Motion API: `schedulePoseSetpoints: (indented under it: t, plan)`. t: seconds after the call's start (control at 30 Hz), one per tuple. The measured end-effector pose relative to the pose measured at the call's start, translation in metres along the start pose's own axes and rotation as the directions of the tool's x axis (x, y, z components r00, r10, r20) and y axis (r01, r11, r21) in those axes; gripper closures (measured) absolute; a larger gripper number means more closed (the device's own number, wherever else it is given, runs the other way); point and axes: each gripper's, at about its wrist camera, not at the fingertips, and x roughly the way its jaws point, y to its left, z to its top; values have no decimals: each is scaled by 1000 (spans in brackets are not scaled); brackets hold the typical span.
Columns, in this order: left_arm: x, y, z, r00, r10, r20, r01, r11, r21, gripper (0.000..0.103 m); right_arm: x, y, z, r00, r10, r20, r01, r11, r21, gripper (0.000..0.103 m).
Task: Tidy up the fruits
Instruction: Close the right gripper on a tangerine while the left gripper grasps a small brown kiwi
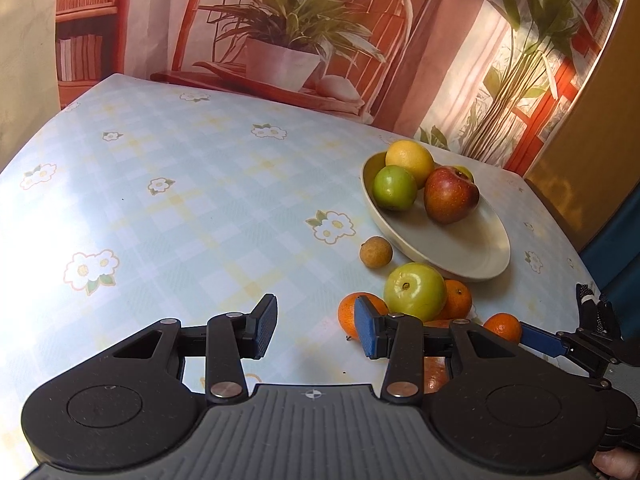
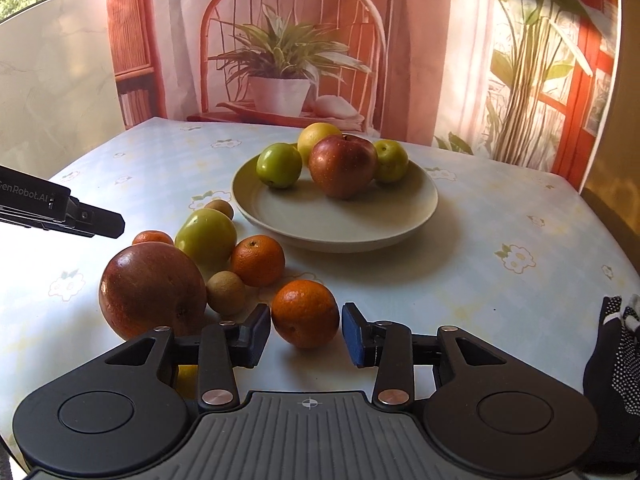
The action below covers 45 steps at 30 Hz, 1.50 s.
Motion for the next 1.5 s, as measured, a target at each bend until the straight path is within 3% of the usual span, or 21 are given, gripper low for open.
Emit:
schedulePoseSetpoints:
  t: [0.13,0.7,1.03,1.37,1.5]
  plan:
    - [1,1,1,1000,-20,-3,20,1000,-17,58,1,-6,-3,1000,8,21,-8,1000,17,72]
    - [2,1,3,1000,-29,7,29,999,-31,58,23,-25,6,993,-6,119,5,1000,11,63]
    - [5,3,5,999,-37,-1,37,998,-48,58,26,-35,1,991,1,131,-12,997,81,67]
    - [25,2,35,995,-92,-24,90,993,-77,59,24,-38,-1,990,2,143,-17,995,100,67]
    - [49,-9,47,994,-98,-39,99,995,15,64,25,-40,0,990,6,140,-21,994,109,67]
